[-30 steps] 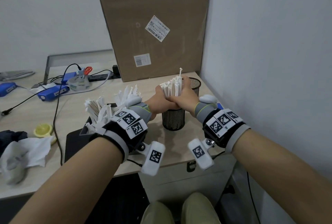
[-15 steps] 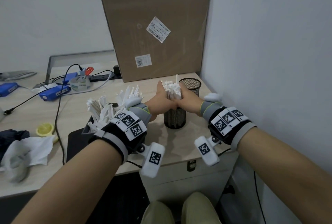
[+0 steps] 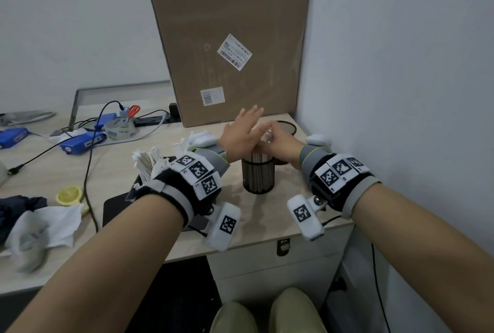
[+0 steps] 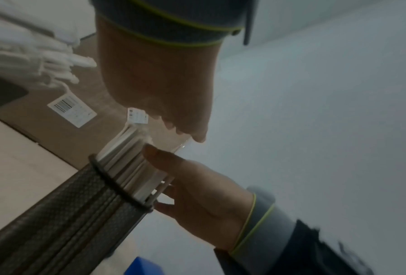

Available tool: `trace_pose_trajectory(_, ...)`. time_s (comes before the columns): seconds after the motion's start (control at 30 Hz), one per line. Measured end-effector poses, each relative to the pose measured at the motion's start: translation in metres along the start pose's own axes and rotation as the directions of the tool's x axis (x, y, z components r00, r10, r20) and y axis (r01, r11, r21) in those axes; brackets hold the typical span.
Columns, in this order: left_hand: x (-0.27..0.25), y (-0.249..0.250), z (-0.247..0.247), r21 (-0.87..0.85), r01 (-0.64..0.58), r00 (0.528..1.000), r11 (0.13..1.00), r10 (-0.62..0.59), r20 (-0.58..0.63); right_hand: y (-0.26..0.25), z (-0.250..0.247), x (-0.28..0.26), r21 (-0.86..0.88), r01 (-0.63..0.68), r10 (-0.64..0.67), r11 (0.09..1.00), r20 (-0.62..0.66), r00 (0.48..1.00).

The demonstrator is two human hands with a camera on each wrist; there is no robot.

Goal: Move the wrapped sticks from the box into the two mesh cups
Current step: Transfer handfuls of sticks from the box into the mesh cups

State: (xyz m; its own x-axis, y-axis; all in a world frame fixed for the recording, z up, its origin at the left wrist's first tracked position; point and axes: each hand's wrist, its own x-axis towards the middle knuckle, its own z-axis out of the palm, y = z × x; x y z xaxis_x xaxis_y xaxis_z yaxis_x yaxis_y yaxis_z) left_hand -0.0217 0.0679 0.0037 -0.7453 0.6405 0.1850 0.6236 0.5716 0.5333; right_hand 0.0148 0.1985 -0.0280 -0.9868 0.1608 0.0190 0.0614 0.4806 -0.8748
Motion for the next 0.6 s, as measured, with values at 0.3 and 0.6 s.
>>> trace_pose_trajectory(0.3,-0.054,-0.028,-0.077,-0.111,0.207,0.908,0.972,-0.233,-0.347,-0.07,0.011,-0.029,-0.112,0.24,-0.262,0.964,-0.258,0.93)
trace_pose_trajectory(0.6,-0.095,-0.06,-0.069,0.146,0.461,0.879,0.875,-0.473,0.058,-0.051,0.089,-0.023,-0.29,-0.021,0.055,0.957,0.11,0.992)
